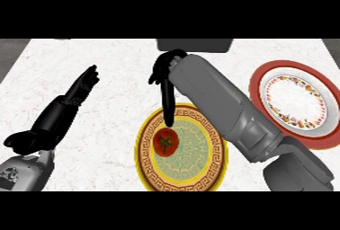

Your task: Pick the tomato from the plate and place it in the plate

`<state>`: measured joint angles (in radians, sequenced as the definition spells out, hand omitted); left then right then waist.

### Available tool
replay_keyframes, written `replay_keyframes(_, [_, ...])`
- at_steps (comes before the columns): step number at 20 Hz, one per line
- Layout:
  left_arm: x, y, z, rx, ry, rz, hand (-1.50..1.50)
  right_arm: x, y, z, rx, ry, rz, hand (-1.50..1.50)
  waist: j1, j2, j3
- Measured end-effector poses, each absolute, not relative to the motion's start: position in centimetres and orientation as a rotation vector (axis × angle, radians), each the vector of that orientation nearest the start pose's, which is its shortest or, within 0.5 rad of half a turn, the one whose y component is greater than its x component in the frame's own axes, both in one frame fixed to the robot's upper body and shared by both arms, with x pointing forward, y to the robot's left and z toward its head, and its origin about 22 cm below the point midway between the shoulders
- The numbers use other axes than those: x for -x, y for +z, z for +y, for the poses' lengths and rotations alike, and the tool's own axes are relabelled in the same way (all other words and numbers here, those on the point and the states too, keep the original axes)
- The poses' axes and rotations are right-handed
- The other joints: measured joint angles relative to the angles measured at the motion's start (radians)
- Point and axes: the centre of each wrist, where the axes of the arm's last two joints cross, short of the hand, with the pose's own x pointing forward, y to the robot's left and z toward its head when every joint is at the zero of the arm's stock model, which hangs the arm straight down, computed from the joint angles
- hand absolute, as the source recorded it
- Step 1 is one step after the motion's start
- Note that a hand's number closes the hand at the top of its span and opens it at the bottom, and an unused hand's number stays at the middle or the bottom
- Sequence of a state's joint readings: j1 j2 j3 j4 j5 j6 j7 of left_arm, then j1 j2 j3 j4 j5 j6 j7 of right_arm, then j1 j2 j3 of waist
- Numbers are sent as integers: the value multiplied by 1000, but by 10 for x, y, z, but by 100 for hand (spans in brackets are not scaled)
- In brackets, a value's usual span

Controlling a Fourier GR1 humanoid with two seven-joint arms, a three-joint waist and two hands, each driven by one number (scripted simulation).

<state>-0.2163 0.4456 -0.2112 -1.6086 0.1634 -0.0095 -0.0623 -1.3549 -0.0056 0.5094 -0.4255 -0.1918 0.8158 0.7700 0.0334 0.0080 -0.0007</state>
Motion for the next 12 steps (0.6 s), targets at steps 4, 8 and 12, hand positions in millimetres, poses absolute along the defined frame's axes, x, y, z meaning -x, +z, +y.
replay_keyframes(4, [-286, 81, 257, 6, -473, -1785, 0, -428, 146, -7, 13, 1598, -472, -150, 2, 0, 0])
replay_keyframes(8, [-286, 83, 259, 10, -482, -1783, 0, -421, 130, -7, -7, 1624, -436, -150, 5, -1, 0])
replay_keyframes(12, [-283, 83, 256, 2, -479, -1784, 0, -414, 110, -11, -11, 1652, -388, -150, 0, -3, 0])
